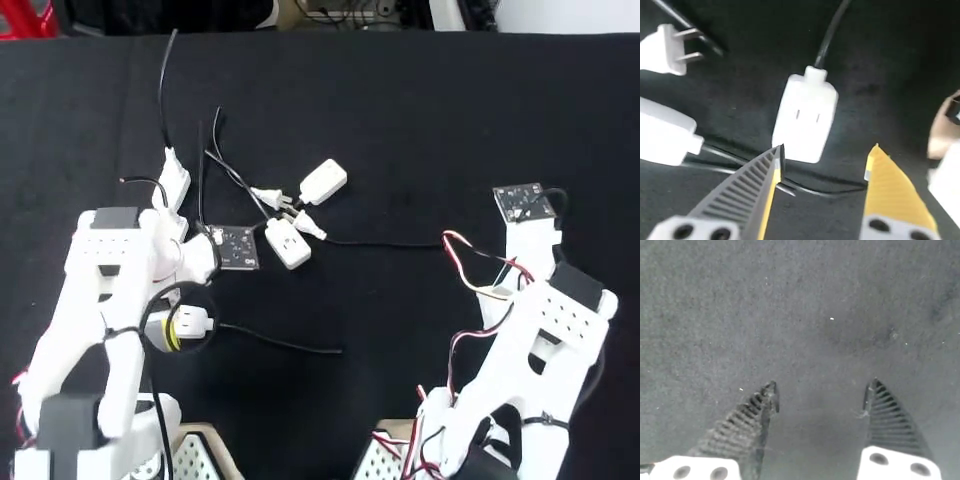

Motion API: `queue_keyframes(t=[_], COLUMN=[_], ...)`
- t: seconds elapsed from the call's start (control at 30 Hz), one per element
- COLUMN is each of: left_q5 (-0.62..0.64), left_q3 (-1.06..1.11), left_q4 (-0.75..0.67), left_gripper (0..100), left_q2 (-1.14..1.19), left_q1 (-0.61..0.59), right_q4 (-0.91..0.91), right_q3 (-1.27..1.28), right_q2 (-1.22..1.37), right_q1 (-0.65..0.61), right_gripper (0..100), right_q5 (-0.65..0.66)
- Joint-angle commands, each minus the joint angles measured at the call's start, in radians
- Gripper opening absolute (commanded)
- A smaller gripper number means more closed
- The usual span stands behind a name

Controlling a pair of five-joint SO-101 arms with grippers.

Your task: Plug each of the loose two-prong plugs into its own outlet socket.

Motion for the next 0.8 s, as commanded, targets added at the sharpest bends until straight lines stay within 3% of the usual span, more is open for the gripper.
queue_keyframes(t=[0.0, 0.17, 0.33, 0.63, 0.77], left_q5=[-0.161, -0.11, -0.028, 0.199, 0.414], left_q3=[0.001, -0.002, 0.018, 0.13, 0.116], left_q4=[-0.083, -0.183, -0.167, -0.166, -0.16], left_gripper=[27, 27, 26, 10, 3], left_q2=[0.091, 0.207, 0.196, 0.118, 0.118], left_q1=[0.038, 0.071, 0.099, 0.166, 0.205], right_q4=[-0.012, -0.012, -0.012, -0.009, -0.008], right_q3=[-0.004, -0.004, -0.004, -0.004, -0.004], right_q2=[-0.002, -0.002, -0.002, -0.002, -0.004], right_q1=[-0.012, -0.012, -0.009, -0.012, -0.012], right_gripper=[27.5, 27.5, 27.5, 27.5, 27.5], right_q5=[0.008, 0.008, 0.058, 0.057, 0.057])
